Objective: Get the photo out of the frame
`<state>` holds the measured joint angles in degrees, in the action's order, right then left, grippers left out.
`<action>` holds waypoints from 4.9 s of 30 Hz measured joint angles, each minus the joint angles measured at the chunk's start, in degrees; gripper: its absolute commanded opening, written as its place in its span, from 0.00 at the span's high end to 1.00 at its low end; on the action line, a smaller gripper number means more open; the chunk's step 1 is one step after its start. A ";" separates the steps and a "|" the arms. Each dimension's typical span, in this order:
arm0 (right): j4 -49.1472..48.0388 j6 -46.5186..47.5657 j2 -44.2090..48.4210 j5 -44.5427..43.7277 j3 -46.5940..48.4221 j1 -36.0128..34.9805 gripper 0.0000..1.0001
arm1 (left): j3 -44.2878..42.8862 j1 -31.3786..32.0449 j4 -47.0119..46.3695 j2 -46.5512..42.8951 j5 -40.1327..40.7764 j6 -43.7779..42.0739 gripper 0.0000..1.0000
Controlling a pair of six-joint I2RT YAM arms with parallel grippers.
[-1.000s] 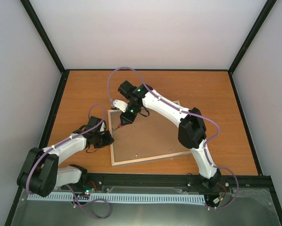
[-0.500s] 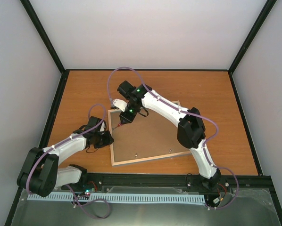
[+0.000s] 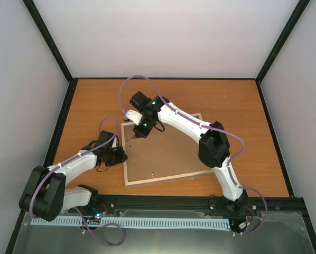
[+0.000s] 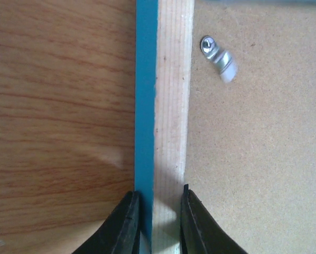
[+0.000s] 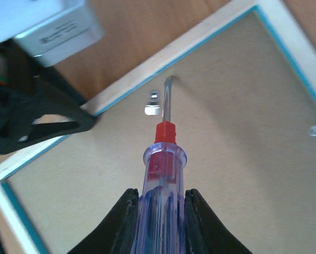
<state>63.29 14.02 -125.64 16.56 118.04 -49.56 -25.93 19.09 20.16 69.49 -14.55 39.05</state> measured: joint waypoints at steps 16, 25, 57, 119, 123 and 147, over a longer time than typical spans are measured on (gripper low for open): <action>-4.85 -0.39 27.06 -7.69 -22.21 1.88 0.97 | -0.92 0.00 0.48 0.70 -0.07 -0.09 0.99; -7.87 3.69 38.14 -6.45 -39.78 20.87 0.97 | -6.34 9.25 1.68 4.09 -0.31 5.03 0.68; -7.34 8.70 64.32 7.52 -56.57 35.32 0.97 | -71.06 13.55 3.54 57.53 -13.81 -38.84 0.44; -7.08 7.74 61.68 17.35 -55.82 35.32 0.97 | -26.86 9.53 3.93 25.49 6.99 -0.59 0.54; -7.10 7.72 61.68 17.33 -55.82 35.32 0.97 | -32.48 9.27 4.31 29.53 7.72 -1.81 0.58; -7.91 8.96 55.06 19.71 -55.76 33.88 0.97 | -27.56 14.56 -1.29 29.35 8.07 1.40 0.83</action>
<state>55.37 22.98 -70.59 36.27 62.28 -15.68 -53.49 33.65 18.87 98.85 -6.48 40.45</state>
